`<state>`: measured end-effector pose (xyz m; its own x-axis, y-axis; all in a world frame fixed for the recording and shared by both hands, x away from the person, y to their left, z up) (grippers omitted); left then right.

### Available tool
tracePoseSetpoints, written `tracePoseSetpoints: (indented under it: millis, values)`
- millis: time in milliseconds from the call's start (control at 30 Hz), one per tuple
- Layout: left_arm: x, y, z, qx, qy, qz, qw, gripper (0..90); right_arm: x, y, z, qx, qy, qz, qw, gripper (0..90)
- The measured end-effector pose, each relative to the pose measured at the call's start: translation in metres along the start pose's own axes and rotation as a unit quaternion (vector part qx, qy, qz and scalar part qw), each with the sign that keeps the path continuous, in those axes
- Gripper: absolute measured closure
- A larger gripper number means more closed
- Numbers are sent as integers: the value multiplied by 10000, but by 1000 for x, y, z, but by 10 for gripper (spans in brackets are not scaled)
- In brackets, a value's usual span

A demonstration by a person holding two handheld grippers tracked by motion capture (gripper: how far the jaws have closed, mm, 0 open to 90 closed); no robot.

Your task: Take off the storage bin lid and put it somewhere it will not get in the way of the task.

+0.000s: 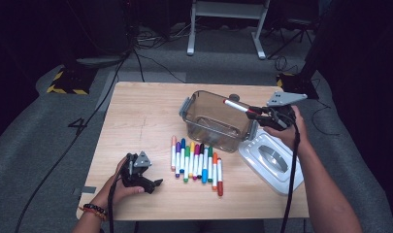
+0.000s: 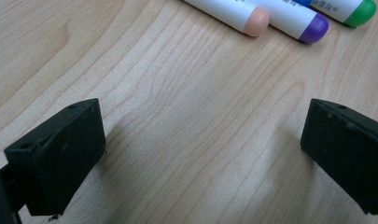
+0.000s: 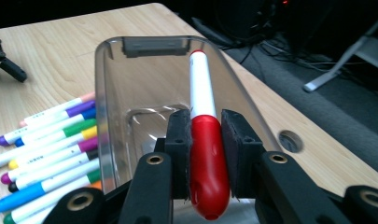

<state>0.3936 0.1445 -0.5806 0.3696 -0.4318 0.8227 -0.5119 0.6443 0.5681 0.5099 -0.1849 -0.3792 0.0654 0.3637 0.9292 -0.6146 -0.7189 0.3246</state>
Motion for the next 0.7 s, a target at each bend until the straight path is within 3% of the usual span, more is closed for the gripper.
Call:
tracePoseSetpoints:
  millis: [367, 533, 700]
  values:
    - [0, 0, 0, -1, 0, 0, 10000, 1, -3, -53, -21, 514, -5, -357, 9980, 738]
    - [0, 0, 0, -3, 1, 4, 10000, 1, -15, -72, -27, 822, -250, -552, 9948, 738]
    - [0, 0, 0, -2, -1, 0, 10000, 1, -26, -85, -29, 988, -212, -879, 9910, 738]
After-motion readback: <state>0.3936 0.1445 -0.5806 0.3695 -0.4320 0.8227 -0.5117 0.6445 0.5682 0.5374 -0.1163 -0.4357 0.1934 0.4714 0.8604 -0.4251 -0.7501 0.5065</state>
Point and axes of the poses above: each handheld gripper's, and its own axes: y roughly backward along the jaws, x roughly out of its top, z roughly to its right, the point moved 10 cm from there along -y, roughly forward along the jaws, and after that the axes turned 14 degrees about z, right-handed, at the moved point
